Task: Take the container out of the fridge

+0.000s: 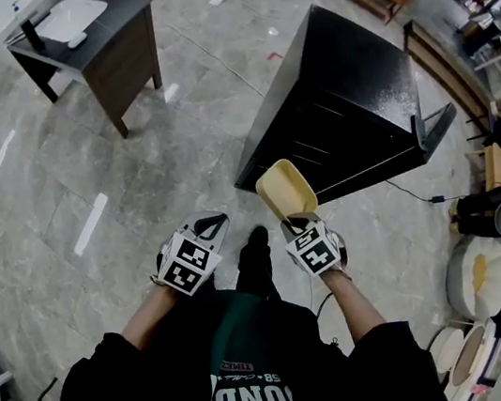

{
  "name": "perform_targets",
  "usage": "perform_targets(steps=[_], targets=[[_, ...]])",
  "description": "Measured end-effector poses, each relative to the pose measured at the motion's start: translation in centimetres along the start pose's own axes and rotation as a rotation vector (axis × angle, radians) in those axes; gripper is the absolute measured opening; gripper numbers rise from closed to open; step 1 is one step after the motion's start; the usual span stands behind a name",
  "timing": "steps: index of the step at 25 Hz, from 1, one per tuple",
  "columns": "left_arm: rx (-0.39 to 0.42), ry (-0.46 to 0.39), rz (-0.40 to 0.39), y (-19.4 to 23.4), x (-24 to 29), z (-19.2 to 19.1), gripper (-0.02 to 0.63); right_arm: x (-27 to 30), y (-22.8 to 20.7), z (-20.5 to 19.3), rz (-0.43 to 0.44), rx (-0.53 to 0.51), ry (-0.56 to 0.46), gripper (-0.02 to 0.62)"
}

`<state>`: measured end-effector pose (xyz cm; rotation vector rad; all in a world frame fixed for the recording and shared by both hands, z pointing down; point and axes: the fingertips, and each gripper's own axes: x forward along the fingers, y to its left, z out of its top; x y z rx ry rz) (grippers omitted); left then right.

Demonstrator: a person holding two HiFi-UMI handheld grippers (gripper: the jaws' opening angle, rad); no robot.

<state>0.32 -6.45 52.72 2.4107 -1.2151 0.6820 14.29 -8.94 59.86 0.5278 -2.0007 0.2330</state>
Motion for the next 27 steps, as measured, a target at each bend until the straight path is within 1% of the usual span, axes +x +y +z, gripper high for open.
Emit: perform_targets(steps=[12, 27], targets=[[0.002, 0.01, -0.005, -0.1, 0.6, -0.1, 0.014, 0.1, 0.2, -0.3, 0.008, 0.002, 0.001, 0.041], [-0.005, 0.013, -0.015, 0.4, 1.2, 0.1, 0.014, 0.0, -0.2, 0.2, 0.009, 0.0, 0.011, 0.04]])
